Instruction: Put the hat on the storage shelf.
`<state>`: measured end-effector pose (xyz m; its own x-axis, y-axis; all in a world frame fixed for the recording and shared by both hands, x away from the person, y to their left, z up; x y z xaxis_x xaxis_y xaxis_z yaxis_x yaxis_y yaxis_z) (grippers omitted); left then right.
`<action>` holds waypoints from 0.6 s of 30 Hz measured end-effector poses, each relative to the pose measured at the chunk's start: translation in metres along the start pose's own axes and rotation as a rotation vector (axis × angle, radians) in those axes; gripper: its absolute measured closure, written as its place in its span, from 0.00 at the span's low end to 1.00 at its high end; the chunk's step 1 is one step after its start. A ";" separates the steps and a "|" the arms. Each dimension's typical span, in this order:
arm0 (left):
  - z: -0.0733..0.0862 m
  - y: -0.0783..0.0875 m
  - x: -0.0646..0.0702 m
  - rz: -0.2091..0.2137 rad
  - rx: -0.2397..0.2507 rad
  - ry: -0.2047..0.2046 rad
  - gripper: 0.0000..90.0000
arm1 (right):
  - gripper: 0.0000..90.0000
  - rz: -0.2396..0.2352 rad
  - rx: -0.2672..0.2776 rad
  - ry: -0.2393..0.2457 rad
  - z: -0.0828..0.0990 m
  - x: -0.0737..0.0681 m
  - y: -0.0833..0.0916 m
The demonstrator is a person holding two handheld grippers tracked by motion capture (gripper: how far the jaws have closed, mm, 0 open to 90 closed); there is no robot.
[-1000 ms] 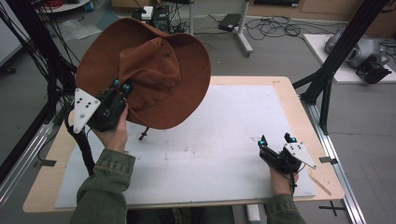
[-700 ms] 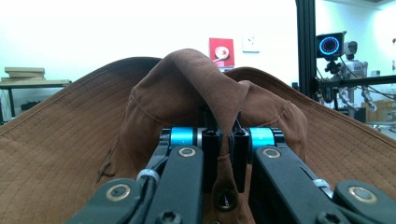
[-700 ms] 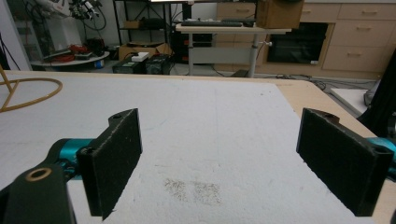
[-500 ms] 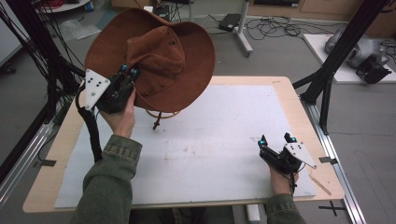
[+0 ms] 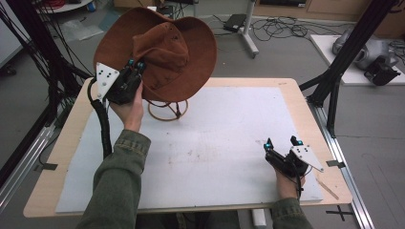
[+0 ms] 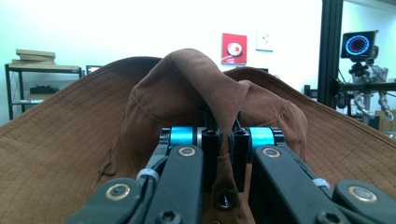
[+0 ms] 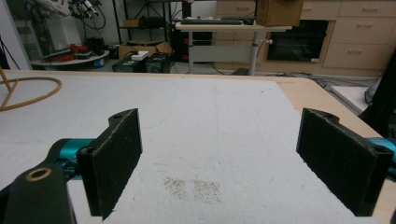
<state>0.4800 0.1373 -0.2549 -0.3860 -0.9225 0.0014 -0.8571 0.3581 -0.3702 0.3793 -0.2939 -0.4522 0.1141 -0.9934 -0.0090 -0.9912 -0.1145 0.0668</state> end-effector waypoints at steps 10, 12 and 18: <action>0.011 -0.012 0.001 0.003 -0.019 0.005 0.97 | 0.15 0.003 -0.002 -0.006 0.001 0.001 0.000; 0.012 -0.013 0.000 0.002 -0.022 0.005 0.97 | 0.15 0.003 -0.001 -0.008 0.001 0.002 0.000; 0.018 -0.014 -0.002 -0.001 -0.048 -0.001 0.97 | 0.15 0.003 0.001 -0.010 0.000 0.001 0.000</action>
<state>0.4986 0.1316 -0.2664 -0.3852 -0.9228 0.0004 -0.8728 0.3641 -0.3250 0.3793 -0.2953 -0.4525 0.1100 -0.9938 -0.0190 -0.9916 -0.1110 0.0660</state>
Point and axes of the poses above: each handheld gripper's, and its own axes: y roughly backward along the jaws, z roughly out of its underside, x roughly to its right, the point moved 10 cm from there along -y, roughly forward along the jaws, and after that the axes turned 6 degrees about x, right-handed, at the moved point
